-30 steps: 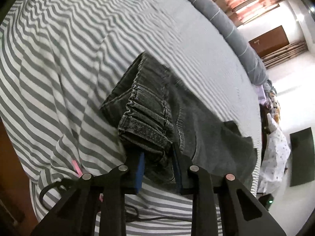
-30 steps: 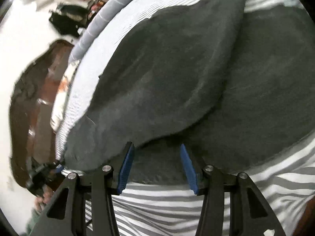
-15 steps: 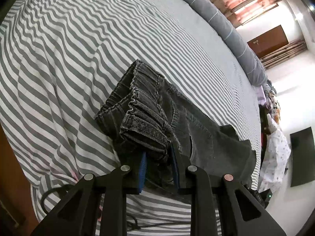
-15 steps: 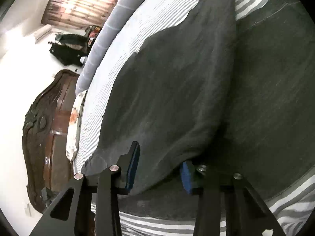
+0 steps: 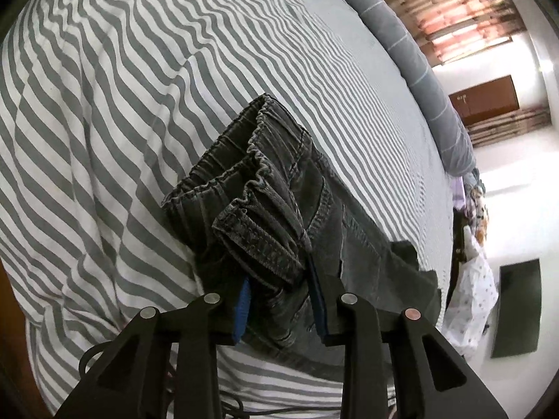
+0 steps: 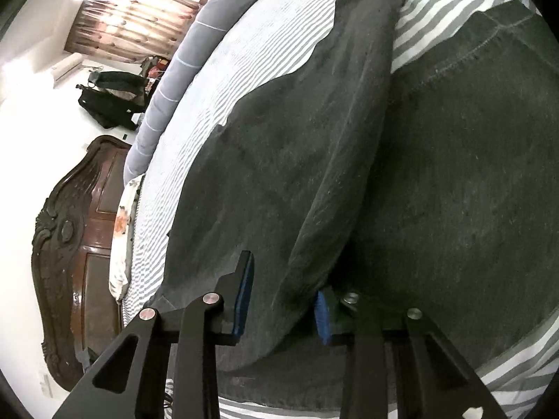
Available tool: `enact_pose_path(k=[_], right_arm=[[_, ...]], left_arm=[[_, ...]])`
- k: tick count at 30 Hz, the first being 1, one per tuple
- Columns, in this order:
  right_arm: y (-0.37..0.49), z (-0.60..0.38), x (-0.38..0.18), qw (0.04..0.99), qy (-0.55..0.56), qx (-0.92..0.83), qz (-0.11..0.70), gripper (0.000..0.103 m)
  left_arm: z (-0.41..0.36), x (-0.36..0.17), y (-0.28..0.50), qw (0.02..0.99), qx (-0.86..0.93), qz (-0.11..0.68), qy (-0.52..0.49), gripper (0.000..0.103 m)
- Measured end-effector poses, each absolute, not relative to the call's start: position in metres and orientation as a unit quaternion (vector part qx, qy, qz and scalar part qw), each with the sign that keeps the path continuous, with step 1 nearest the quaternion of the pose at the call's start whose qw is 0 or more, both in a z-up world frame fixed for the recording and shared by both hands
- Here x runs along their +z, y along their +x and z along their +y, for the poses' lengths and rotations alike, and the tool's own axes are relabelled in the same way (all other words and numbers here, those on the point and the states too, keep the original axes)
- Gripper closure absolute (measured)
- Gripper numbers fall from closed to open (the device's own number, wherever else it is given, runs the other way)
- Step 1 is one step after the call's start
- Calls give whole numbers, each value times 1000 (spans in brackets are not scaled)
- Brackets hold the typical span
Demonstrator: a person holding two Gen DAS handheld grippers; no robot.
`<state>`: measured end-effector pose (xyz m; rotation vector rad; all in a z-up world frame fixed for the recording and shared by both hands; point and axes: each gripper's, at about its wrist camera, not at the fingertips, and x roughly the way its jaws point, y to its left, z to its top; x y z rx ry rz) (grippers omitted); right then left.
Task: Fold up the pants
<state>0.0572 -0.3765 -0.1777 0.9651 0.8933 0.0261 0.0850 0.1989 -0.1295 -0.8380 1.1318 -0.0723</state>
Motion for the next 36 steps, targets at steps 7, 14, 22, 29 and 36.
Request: enact_pose_path(k=[7,14,22,29,36], right_arm=[[61,-382,-172,798,434,6,418,95],[43,-375,-147,821,396,-2,412,98],[11,-353,-143,820,372,-8,436,98],[0,-346,-176,799,362,-32,480,98],[4,-351,-185,781,404,-10,476,91]], left_arm=[[197,-131,89,771,-21,516,-374,80],[184,-94,109,801,-54,512,-306,84],[176,-80,129,821,-85,540,-164,84],[183,-130,120,800,-62,580,-142,84],[180,-121,113,813,-64,564,-130,76]])
